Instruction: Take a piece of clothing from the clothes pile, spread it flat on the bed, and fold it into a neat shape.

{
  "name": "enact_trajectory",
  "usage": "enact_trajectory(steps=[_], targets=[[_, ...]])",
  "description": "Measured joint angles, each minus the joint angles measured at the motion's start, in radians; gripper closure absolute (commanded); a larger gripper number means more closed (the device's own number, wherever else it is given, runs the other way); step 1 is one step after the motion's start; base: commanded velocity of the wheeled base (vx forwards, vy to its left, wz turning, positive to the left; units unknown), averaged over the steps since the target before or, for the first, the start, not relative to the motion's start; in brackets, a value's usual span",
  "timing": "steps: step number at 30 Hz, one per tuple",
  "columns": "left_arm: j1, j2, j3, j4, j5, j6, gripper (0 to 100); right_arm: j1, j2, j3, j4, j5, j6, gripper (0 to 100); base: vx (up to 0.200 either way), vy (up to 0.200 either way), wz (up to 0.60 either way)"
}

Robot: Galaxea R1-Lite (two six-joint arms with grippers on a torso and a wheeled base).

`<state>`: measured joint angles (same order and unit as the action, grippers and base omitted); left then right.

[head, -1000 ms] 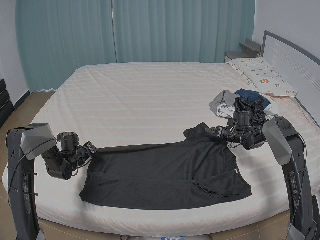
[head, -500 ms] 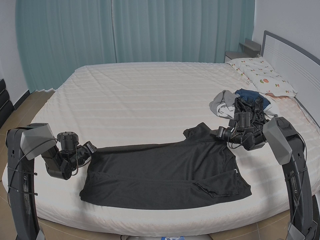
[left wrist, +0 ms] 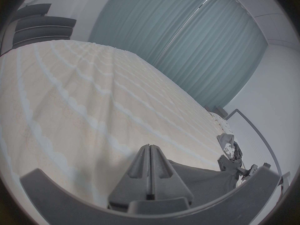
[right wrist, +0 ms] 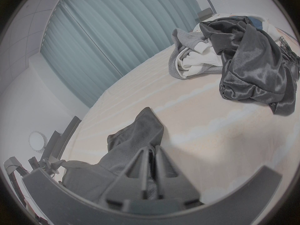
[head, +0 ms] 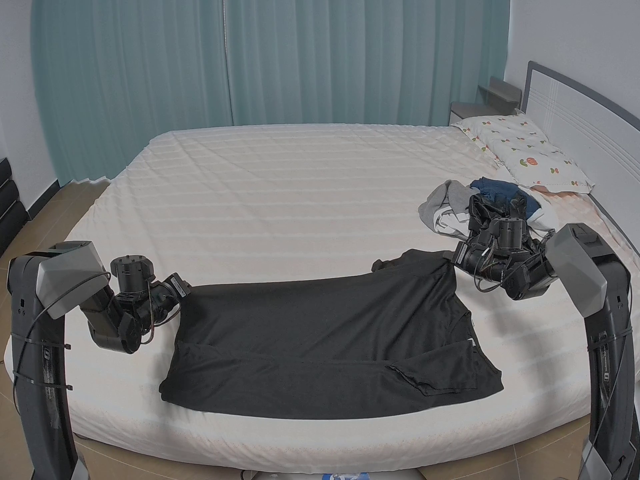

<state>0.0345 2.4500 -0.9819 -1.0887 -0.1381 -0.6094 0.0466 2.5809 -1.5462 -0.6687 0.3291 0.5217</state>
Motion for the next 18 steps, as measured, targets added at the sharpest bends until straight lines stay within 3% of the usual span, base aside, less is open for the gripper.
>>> enact_trajectory(steps=[18], targets=[[0.016,-0.047,0.003,-0.001,0.003,0.052,100,0.005,-0.075,0.161,-0.197,0.011,0.018,100,0.0,0.0,0.0]])
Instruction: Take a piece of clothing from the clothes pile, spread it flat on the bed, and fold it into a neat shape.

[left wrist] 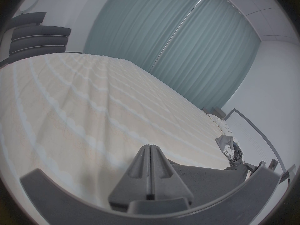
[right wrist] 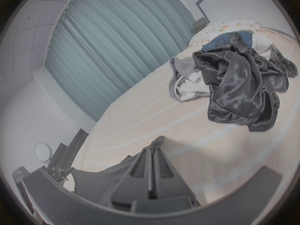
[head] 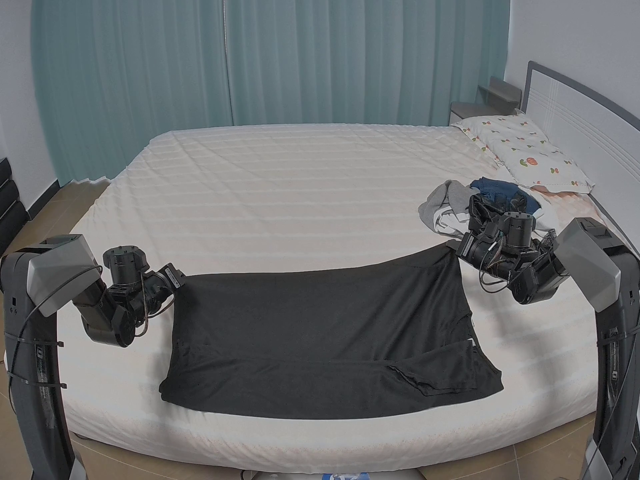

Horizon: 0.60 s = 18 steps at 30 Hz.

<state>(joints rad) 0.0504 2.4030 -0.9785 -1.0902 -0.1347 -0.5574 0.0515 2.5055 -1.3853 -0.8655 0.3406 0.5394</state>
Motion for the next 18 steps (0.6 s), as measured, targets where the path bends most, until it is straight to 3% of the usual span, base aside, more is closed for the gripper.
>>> enact_trajectory(steps=[13,18], targets=[[0.009,0.001,0.017,0.0,0.001,0.023,100,-0.003,-0.004,0.049,0.041,0.004,-0.01,100,0.0,0.0,0.0],[0.016,0.007,0.057,-0.029,0.0,0.059,100,-0.007,-0.031,0.118,0.042,0.043,-0.014,100,0.0,0.0,0.0]])
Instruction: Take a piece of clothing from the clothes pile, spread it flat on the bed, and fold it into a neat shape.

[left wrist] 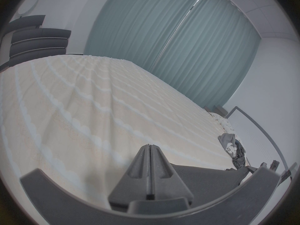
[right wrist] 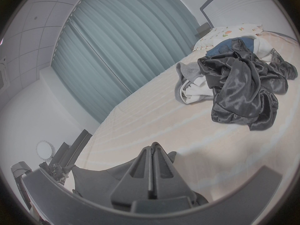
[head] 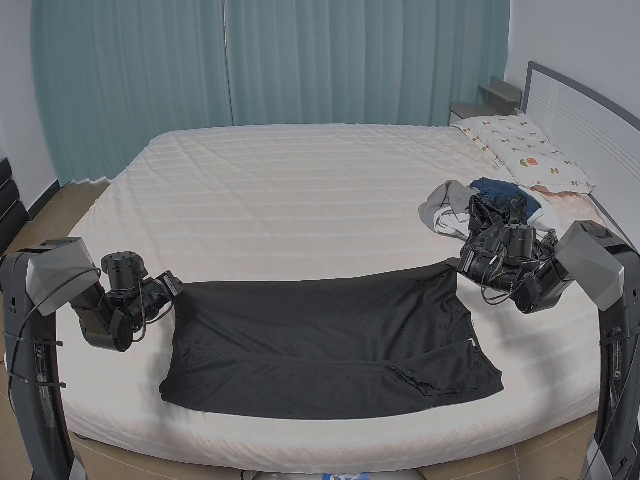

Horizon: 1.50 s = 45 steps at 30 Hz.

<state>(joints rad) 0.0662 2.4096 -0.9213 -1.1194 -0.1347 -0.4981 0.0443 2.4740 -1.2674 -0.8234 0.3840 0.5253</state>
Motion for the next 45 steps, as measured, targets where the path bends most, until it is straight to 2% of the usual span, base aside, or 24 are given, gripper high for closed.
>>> enact_trajectory(steps=[17,26,35,39,45], targets=[[0.009,-0.003,0.186,-0.168,-0.011,0.128,100,-0.011,-0.105,0.226,0.0,0.063,-0.075,100,0.0,0.0,0.0],[0.009,-0.002,0.315,-0.282,-0.014,0.205,100,-0.034,-0.178,0.402,-0.01,0.116,-0.147,100,0.0,0.0,0.0],[0.007,0.026,0.432,-0.425,-0.014,0.288,100,-0.057,-0.208,0.538,-0.064,0.13,-0.208,100,0.0,0.0,0.0],[0.007,0.055,0.477,-0.434,-0.014,0.332,100,-0.058,-0.203,0.581,-0.101,0.13,-0.223,100,0.0,0.0,0.0],[0.004,0.089,0.507,-0.434,-0.013,0.345,100,-0.058,-0.187,0.617,-0.115,0.129,-0.247,100,0.0,0.0,0.0]])
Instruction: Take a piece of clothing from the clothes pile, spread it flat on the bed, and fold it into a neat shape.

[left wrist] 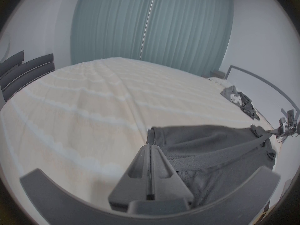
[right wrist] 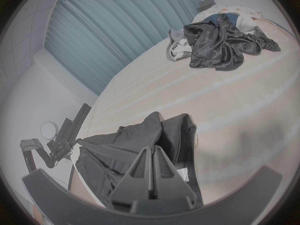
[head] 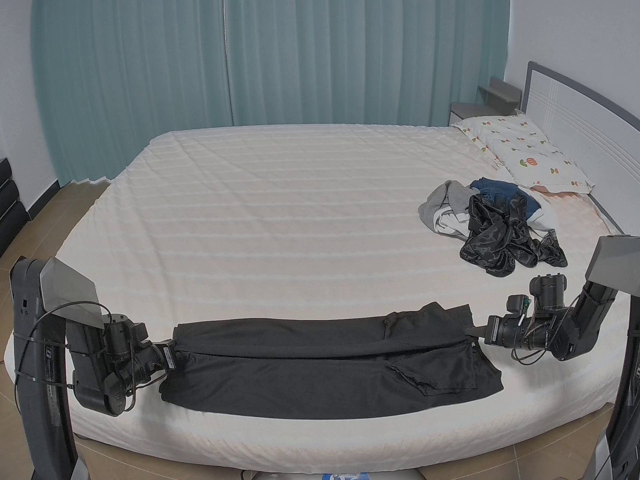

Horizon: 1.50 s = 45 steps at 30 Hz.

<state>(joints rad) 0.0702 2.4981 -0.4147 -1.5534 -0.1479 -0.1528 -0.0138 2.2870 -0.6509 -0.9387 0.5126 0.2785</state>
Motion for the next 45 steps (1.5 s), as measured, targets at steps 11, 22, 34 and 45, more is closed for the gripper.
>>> enact_trajectory(steps=[11,22,34,45], targets=[[-0.006,0.012,0.024,-0.001,0.014,0.0,0,-0.001,0.014,0.01,0.0,-0.001,0.003,0,0.0,0.0,0.0],[0.015,-0.038,0.06,0.002,0.017,-0.112,0,-0.026,-0.059,0.005,0.0,0.001,0.113,0,0.0,0.0,0.0],[0.085,-0.169,0.097,0.001,0.017,-0.245,0,-0.05,-0.101,-0.047,0.0,0.001,0.288,0,0.0,0.0,0.0],[-0.013,-0.192,-0.031,0.062,0.002,-0.324,0,-0.044,-0.039,-0.105,-0.006,0.002,0.388,0,0.0,0.0,0.0]])
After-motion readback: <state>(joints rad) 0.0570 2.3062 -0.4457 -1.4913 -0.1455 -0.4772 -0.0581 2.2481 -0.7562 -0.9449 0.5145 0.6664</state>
